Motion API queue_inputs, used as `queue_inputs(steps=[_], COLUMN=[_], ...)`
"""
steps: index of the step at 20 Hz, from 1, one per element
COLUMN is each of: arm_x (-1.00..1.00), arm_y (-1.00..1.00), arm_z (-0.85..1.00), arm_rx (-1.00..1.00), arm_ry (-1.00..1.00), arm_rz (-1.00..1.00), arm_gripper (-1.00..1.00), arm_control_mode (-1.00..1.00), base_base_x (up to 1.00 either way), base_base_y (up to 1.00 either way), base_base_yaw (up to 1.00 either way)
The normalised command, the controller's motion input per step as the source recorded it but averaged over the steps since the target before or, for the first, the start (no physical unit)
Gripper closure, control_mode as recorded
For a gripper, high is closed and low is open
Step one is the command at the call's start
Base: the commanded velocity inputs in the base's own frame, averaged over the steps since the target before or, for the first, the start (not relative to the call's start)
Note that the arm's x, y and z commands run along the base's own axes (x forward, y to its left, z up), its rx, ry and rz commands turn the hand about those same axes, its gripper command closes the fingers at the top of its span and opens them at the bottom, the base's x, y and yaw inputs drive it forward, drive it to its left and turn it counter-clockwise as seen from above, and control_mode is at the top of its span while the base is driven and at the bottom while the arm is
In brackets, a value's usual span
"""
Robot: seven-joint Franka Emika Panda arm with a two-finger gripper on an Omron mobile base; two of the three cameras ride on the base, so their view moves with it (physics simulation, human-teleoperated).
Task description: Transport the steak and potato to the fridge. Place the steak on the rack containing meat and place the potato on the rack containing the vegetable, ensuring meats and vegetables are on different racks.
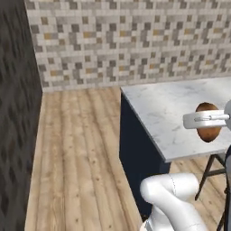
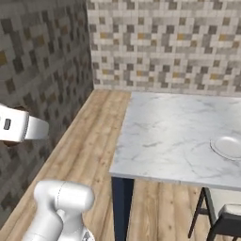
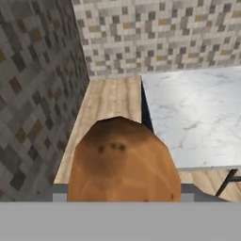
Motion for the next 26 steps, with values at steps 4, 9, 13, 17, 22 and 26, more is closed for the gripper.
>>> queue_inputs(steps=[4, 9, 13, 17, 22, 26], arm_x=[0.0, 0.0, 0.0, 0.0, 0.0, 0.0], arm_y=[0.0, 0.0, 0.0, 0.0, 0.0, 0.0], arm_z=[0.0, 0.0, 0.0, 0.0, 0.0, 0.0], arm_rx=[0.0, 0.0, 0.0, 0.0, 0.0, 0.0], arm_ry=[0.0, 0.0, 0.0, 0.0, 0.0, 0.0], arm_rz=[0.0, 0.0, 0.0, 0.0, 0.0, 0.0], arm_gripper=[1.0, 1.0, 1.0, 1.0, 1.0, 1.0], arm_control_mode=[1.0, 1.0, 1.0, 1.0, 1.0, 1.0], base_base_x=[0.74, 0.86, 1.0, 1.0, 1.0, 1.0], base_base_y=[1.0, 1.0, 1.0, 1.0, 0.95, 0.68], base_base_yaw=[0.0, -0.03, -0.14, -0.16, -0.28, -0.38])
